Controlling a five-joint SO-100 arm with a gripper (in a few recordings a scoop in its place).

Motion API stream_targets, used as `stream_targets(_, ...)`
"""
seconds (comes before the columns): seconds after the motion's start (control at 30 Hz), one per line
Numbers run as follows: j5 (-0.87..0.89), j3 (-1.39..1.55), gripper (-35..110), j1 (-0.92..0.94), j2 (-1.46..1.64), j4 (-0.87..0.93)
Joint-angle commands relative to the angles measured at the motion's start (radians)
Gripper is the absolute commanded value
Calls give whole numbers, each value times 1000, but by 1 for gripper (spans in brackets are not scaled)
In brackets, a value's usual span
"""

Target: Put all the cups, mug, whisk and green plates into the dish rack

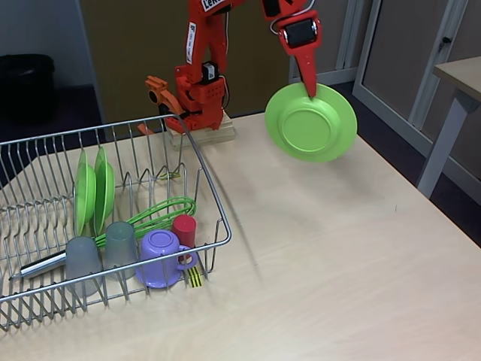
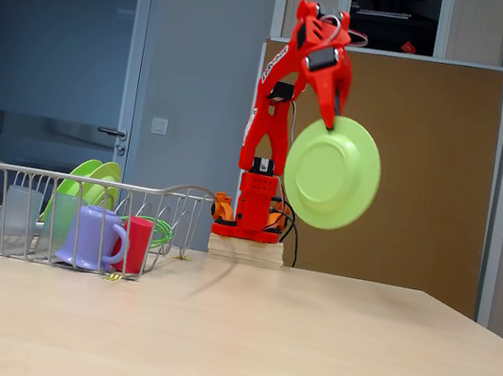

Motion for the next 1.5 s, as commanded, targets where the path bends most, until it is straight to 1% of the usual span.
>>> stream_targets(0.0,-109,-112,0,78,101,51)
stream_targets(0.13,-225,-37,0,198,216,32)
stream_targets(0.33,-431,282,0,448,419,-130)
stream_targets(0.47,-548,396,0,626,476,-193)
stream_targets(0.57,-588,426,0,733,482,-216)
stream_targets(0.77,-626,578,0,913,515,-330)
stream_targets(1.13,-607,908,0,1057,566,-580)
stream_targets(1.47,-609,1060,0,1088,592,-686)
